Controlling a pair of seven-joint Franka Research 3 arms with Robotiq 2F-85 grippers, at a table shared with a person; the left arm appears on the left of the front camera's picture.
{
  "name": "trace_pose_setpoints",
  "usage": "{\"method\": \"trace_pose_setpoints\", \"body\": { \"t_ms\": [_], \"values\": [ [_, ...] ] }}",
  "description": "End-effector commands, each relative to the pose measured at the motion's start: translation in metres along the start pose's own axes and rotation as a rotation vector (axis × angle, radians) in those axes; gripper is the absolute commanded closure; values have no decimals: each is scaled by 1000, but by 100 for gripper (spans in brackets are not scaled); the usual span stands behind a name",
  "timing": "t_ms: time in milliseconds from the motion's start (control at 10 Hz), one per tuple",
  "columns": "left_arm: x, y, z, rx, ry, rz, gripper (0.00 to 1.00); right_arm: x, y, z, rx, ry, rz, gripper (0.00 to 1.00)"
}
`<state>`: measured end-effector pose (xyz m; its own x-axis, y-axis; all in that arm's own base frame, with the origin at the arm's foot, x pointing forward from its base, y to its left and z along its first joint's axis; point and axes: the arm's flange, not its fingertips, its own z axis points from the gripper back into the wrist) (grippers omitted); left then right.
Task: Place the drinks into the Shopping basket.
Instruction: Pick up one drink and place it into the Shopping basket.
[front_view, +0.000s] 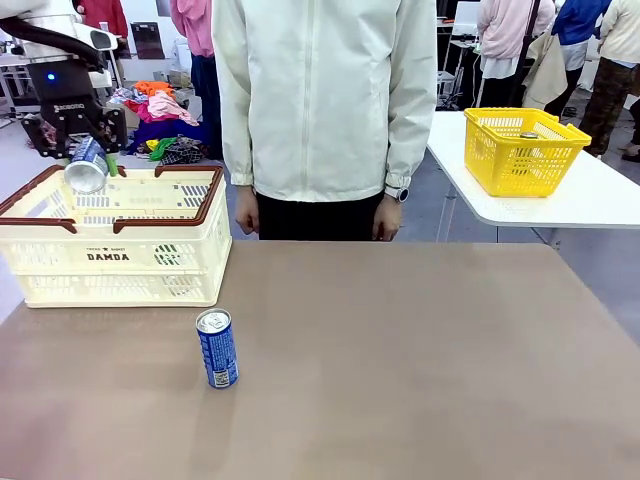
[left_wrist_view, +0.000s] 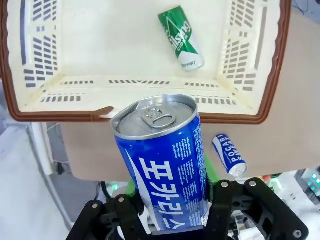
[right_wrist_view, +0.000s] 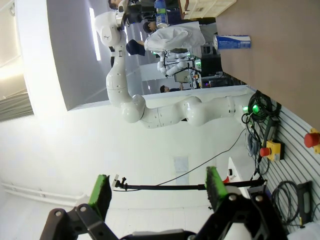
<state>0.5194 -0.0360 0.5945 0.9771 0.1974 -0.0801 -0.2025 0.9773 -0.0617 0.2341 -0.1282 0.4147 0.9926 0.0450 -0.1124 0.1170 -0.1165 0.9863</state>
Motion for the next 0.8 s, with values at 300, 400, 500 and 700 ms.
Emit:
{"method": "trace_pose_setpoints", "body": {
  "t_ms": [300,400,500,700],
  "values": [
    [20,-7,-18,-17,-104,-67,100,1,7,-2,11,-4,-19,0],
    [29,-4,-30,-20,-120,-97,100,1,7,-2,11,-4,-19,0],
    [51,4,-45,6,-137,-80,100,1,7,-2,11,-4,-19,0],
    [82,13,-70,44,-144,-73,100,1,7,-2,11,-4,-19,0]
  ]
}}
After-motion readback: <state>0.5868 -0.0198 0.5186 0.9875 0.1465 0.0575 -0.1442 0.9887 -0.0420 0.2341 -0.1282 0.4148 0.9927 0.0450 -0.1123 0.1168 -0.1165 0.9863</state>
